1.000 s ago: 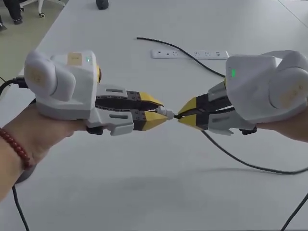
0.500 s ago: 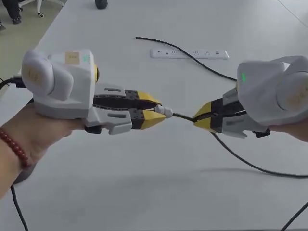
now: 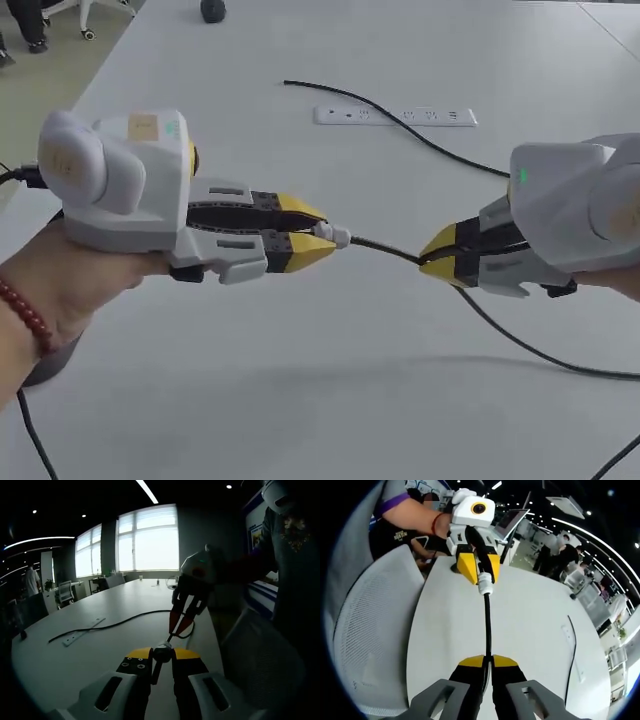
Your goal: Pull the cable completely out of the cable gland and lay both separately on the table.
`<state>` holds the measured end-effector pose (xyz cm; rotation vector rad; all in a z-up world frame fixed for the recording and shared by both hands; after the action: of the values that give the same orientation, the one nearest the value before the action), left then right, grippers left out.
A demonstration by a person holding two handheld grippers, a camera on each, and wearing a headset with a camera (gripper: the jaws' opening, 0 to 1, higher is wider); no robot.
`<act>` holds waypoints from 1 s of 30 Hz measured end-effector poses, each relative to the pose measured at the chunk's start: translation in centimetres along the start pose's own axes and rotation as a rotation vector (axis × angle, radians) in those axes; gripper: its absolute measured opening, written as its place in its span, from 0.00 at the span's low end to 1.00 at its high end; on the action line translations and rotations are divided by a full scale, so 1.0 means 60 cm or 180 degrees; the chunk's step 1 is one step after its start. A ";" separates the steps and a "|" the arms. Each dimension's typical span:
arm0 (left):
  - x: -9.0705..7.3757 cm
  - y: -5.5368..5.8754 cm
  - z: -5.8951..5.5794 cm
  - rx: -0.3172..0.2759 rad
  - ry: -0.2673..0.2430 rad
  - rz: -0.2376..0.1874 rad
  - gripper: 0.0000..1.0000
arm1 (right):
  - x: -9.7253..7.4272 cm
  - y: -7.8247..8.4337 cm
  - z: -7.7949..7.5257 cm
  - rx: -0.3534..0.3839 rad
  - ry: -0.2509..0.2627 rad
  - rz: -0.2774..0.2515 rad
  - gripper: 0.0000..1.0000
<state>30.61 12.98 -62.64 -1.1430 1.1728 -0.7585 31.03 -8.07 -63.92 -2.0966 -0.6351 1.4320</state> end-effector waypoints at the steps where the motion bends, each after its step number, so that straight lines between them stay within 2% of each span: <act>1: 0.000 0.000 0.000 0.0001 -0.0001 0.0001 0.16 | 0.000 0.000 0.000 -0.0008 0.0000 0.0003 0.00; 8: -0.005 0.001 0.001 0.0006 -0.0014 0.0013 0.16 | 0.001 0.006 -0.001 -0.0030 0.0001 0.0035 0.00; 16: -0.014 0.004 0.006 -0.0009 -0.0065 0.0015 0.16 | -0.001 0.025 -0.006 0.0007 -0.0010 0.0131 0.00; 22: -0.013 0.011 0.009 -0.0028 -0.0105 0.0027 0.16 | 0.000 0.034 -0.008 0.0024 0.0006 0.0181 0.00; 30: -0.013 0.014 0.016 -0.0039 -0.0194 0.0018 0.16 | 0.001 0.059 -0.014 0.0117 0.0050 0.0293 0.00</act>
<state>31.23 14.23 -63.22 -1.1648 1.1306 -0.7084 32.14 -10.86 -66.01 -2.1309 -0.5085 1.4641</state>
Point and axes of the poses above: the centre of the closed fingertips' face, and the gripper's own axes: x roughly forward along the fingers, z roughly to its left, y roughly out of its underside, the point moved 9 cm from there along -x, roughly backward along the fingers, and after that the axes turned 3 degrees about y, right-handed, at the moved point
